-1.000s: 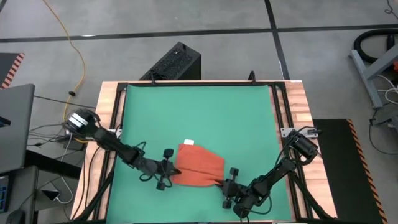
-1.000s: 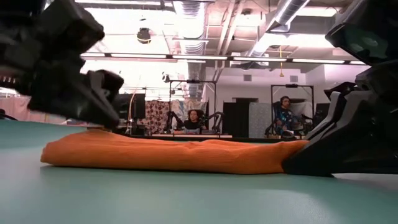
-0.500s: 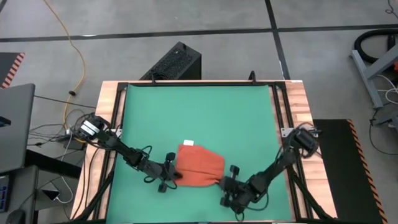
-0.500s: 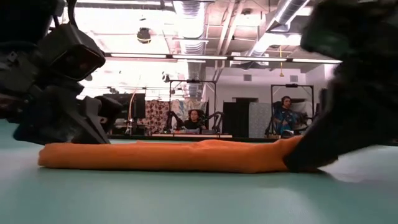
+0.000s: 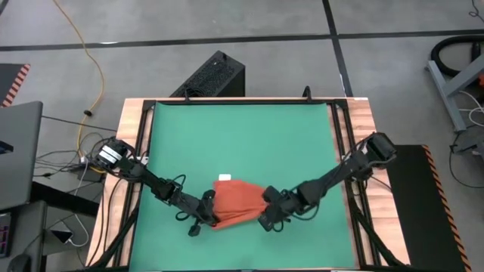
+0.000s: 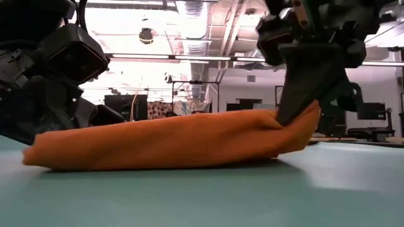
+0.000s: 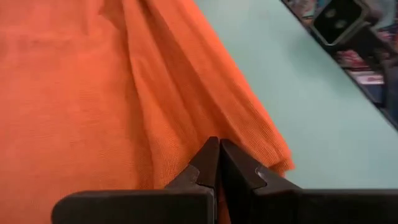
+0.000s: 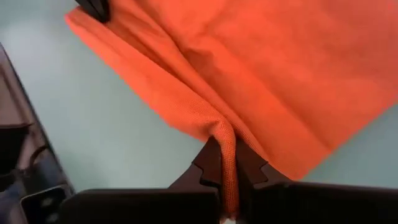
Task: Roll towel into tight, uniform cylinder
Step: Roll the orange towel
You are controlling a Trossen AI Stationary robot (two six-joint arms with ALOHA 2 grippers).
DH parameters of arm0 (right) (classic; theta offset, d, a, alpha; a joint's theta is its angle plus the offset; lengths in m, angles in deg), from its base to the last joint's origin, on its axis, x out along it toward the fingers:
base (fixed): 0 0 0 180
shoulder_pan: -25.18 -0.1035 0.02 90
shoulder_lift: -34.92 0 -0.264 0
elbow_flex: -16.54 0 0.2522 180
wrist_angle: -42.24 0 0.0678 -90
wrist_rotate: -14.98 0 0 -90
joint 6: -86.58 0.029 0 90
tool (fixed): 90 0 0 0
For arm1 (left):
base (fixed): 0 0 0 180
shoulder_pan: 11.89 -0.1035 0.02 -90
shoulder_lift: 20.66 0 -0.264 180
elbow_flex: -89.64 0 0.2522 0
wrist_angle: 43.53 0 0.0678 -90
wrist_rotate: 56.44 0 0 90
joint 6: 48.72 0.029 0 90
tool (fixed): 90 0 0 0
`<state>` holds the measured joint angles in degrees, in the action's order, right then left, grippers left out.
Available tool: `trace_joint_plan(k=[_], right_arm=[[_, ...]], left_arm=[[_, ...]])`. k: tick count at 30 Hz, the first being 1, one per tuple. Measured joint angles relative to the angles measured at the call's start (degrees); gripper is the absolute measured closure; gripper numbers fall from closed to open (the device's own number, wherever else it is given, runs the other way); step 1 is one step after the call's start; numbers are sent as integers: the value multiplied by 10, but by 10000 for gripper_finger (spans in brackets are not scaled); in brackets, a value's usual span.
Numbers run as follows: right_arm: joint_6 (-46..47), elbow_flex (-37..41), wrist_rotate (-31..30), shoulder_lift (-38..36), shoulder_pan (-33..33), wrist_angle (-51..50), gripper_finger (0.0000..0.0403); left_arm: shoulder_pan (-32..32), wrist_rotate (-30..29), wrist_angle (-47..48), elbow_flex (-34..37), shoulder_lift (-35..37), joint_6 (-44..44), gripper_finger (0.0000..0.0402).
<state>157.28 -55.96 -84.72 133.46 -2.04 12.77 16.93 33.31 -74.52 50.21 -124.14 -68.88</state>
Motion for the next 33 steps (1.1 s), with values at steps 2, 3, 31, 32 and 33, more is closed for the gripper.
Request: trace_joint_plan(k=[2,3,31,32,33], right_arm=[[11,0,26,4,19,-7,381],[17,0,38,8,29,-7,381],[-12,1,214,10,147,-41,381],[-15,1,216,11,150,-41,381],[-16,1,217,11,152,-41,381]], left_arm=[[0,23,-9,0,0,-6,401],[0,35,-16,0,0,-10,402],[19,160,-89,2,86,-127,401],[25,129,-77,1,100,-116,402],[31,88,-59,-1,110,-101,402]])
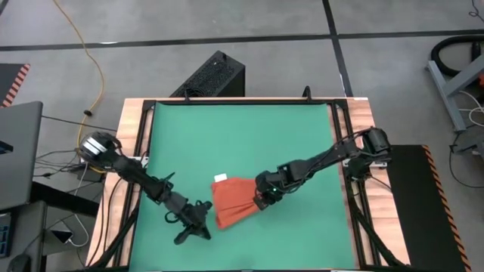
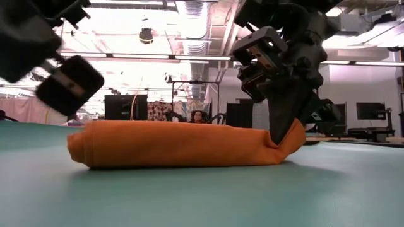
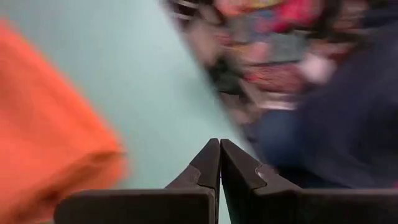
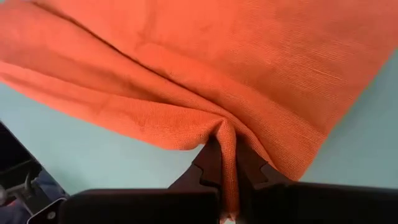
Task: Roll towel into tight, uniform cylinder
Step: Roll the orange towel
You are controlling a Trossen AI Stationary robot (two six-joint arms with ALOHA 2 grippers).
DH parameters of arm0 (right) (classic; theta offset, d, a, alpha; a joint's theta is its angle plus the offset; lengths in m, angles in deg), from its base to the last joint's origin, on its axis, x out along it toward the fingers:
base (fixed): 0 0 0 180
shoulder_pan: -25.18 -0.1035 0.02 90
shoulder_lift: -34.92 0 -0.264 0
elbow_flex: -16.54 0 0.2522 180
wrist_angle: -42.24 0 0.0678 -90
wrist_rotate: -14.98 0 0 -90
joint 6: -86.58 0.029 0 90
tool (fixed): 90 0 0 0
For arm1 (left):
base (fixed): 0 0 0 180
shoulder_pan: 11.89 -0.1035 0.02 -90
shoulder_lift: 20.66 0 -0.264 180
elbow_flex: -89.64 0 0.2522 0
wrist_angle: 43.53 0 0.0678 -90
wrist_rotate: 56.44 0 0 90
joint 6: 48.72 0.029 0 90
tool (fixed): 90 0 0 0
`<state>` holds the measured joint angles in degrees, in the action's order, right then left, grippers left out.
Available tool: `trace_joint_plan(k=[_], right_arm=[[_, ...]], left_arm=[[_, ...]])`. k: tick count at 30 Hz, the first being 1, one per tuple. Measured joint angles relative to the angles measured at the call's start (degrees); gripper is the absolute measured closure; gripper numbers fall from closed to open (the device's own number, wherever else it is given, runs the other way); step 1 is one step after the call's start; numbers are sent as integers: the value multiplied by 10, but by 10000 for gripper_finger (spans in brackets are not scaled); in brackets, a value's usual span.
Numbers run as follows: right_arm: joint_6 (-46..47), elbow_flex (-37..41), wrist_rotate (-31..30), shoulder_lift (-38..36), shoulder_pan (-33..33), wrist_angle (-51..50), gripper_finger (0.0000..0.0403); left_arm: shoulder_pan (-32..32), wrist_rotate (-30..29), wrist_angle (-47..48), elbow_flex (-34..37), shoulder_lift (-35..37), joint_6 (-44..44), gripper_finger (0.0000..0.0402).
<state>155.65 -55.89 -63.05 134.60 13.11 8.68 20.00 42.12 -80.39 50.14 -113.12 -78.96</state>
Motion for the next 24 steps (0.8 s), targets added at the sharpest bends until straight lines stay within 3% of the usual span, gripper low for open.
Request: trace_joint_plan(k=[7,12,24], right_arm=[[-7,0,2,0,15,0,381],[-16,0,-1,0,17,1,381],[-26,0,-12,1,16,1,381]], left_arm=[[70,-244,239,-96,1,179,402],[102,-334,326,-161,-10,261,401],[106,-355,546,-344,-109,355,401]])
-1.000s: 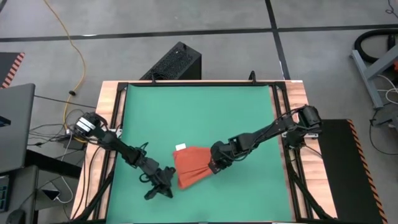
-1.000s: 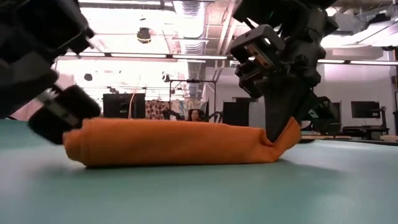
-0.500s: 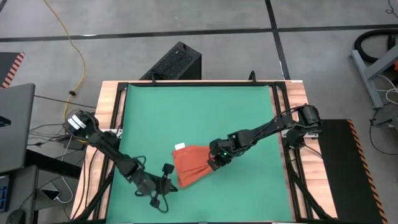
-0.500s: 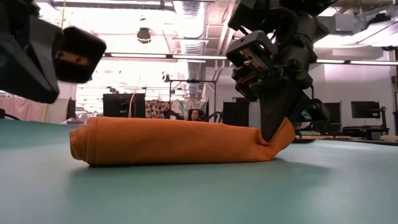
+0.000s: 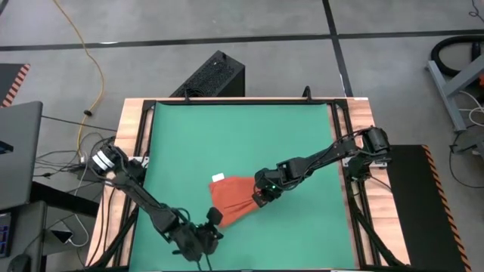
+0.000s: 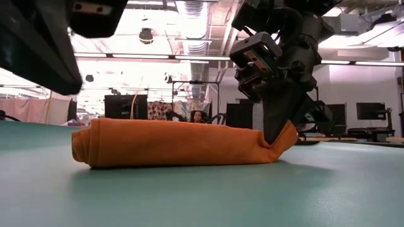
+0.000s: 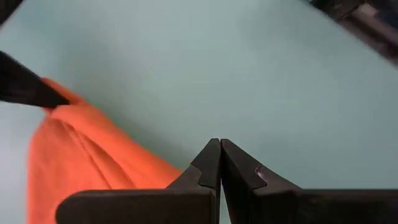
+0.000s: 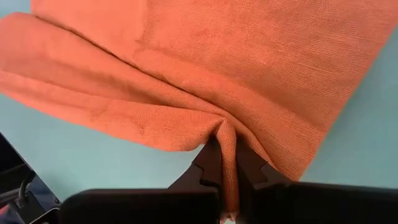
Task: Roll towel into tight, uniform cylinder
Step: Roll the orange towel
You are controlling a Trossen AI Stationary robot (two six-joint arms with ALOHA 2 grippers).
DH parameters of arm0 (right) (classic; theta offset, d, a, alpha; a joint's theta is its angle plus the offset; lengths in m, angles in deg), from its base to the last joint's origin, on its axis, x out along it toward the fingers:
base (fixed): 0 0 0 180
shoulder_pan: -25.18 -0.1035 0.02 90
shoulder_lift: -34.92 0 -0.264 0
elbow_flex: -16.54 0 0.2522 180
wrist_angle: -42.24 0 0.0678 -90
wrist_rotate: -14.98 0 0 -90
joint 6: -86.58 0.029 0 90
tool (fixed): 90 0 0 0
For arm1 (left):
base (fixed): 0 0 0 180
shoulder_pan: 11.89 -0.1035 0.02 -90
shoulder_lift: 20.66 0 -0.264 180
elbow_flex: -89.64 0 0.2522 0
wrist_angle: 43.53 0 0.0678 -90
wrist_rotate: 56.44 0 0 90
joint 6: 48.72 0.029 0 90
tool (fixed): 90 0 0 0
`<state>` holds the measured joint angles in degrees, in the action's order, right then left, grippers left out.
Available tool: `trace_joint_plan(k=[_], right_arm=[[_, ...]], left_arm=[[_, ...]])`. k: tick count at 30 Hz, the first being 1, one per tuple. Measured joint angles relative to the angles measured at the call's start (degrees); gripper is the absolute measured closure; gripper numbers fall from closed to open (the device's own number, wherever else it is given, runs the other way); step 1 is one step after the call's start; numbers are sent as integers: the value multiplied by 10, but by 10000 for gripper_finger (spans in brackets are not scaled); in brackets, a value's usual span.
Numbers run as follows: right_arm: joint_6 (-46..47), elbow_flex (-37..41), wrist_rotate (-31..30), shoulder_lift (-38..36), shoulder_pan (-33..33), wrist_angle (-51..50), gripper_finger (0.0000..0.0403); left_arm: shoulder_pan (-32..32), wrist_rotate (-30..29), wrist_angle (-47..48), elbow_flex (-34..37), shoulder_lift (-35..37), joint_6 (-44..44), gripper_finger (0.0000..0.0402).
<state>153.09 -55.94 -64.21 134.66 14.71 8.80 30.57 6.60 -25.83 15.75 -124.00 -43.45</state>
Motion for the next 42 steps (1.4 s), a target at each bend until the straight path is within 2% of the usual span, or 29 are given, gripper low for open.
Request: trace_joint_plan(k=[5,10,16,22,31,37,42], right_arm=[[-8,0,-8,0,-4,1,381],[-12,0,-23,0,-12,4,381],[-12,0,-24,0,-23,6,381],[-7,0,-24,0,-30,10,381],[-10,0,-24,0,-29,16,381],[-19,0,-24,0,-29,19,381],[-19,0,-24,0,-34,19,377]], left_arm=[[5,-58,65,-68,-54,9,402],[13,-59,106,-110,-121,7,402],[10,-112,209,-167,-166,-24,401],[-1,-125,278,-170,-158,-66,402],[-5,-160,299,-166,-100,-68,402],[-1,-98,247,-165,-100,-69,401],[23,-158,279,-165,-100,-59,402]])
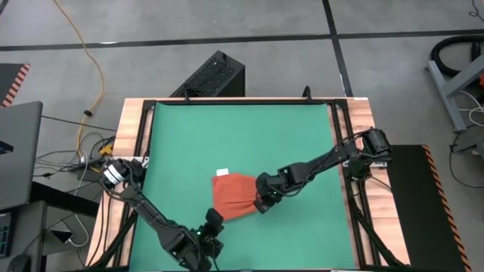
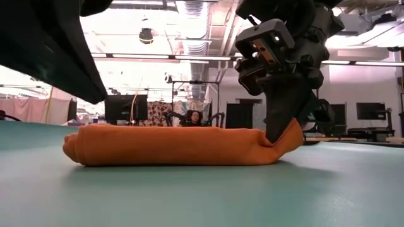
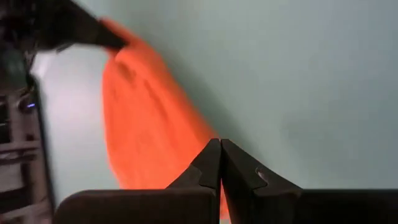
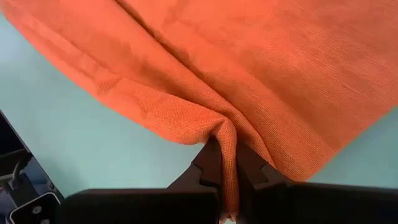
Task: Roll towel into tight, uniform cylinder
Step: Roll the orange towel
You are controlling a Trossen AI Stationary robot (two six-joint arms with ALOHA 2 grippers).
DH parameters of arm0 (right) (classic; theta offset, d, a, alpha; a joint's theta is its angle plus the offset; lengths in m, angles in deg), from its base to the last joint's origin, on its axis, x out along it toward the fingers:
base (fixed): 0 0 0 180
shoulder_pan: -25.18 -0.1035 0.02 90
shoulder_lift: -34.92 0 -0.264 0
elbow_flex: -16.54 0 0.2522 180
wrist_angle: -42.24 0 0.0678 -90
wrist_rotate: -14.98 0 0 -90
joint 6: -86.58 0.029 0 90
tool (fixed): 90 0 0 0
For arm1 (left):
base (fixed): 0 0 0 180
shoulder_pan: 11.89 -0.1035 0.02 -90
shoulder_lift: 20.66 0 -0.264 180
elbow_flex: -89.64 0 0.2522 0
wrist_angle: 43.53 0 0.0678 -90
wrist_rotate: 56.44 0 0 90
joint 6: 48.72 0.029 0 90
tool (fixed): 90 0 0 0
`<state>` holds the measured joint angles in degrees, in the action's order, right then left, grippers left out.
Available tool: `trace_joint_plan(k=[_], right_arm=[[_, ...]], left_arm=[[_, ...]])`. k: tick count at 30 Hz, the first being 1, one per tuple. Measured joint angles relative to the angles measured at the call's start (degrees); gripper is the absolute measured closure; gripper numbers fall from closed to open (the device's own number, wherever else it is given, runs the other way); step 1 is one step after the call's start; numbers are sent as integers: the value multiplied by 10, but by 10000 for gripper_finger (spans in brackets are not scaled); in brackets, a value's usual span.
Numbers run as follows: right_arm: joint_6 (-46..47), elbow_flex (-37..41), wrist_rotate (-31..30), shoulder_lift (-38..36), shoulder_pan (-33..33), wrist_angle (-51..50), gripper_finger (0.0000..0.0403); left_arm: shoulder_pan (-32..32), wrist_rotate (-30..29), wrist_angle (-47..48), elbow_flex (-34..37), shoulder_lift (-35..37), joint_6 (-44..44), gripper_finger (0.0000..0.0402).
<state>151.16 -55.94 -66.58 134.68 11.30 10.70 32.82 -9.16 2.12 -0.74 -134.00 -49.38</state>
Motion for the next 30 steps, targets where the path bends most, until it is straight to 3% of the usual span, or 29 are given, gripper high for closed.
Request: trace_joint_plan(k=[3,7,9,13,17,21,27,30], right_arm=[[-2,0,0,0,0,0,376],[-6,0,-8,0,0,0,382],[-6,0,-8,0,0,0,381],[-8,0,-10,0,0,0,375],[-8,0,-10,0,0,1,378],[-11,0,-10,0,0,2,377],[-17,0,-10,0,0,3,377],[-17,0,-10,0,0,3,377]], left_arm=[[5,4,62,-1,0,-11,398],[9,85,117,-2,0,-20,372],[8,97,117,-1,0,-35,350],[-1,44,124,-1,0,-101,304],[0,-12,123,-1,0,-109,279],[1,-8,116,2,0,-104,274],[3,4,-14,69,0,-59,274],[3,-3,-31,86,0,-57,274]])
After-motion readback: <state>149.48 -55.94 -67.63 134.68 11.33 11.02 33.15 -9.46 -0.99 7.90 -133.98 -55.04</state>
